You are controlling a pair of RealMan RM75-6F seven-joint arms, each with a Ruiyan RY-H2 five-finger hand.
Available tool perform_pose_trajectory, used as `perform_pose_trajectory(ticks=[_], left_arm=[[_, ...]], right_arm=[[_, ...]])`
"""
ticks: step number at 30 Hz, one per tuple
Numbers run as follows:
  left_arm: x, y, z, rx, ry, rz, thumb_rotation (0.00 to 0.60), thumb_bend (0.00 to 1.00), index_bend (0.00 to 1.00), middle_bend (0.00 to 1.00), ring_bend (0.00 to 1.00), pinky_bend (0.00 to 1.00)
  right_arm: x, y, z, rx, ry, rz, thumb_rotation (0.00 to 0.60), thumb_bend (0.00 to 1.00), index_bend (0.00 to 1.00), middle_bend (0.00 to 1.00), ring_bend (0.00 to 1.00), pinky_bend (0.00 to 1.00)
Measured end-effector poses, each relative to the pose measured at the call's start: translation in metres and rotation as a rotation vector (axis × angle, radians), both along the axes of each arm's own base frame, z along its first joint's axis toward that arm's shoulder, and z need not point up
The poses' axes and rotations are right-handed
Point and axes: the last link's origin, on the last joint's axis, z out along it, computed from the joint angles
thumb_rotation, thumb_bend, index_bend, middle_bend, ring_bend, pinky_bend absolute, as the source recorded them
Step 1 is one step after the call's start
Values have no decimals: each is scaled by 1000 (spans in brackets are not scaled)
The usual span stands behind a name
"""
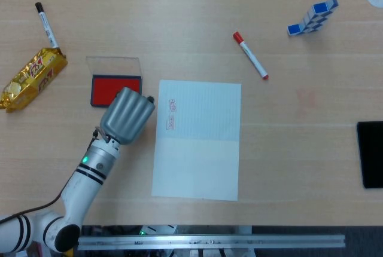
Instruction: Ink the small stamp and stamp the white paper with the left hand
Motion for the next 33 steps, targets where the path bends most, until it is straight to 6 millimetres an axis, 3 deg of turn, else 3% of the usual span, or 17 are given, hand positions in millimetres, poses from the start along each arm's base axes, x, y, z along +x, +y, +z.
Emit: perform_pose_trajectory(ticks=[13,26,33], left_arm=[[-17,-7,-21,-24,28,53,600,274,550,1000,1000,1000],[-2,-7,-17,-14,-13,20,600,274,551,1000,1000,1000],[-9,-6,-19,-6,8,27,600,274,551,1000,1000,1000]], right_arm=[[0,1,1,-2,5,-5,600,110,239,327,259,388],[0,1,2,-5,6,-5,600,110,239,327,259,388],[0,2,2,-6,6,-6,600,110,239,327,259,388]])
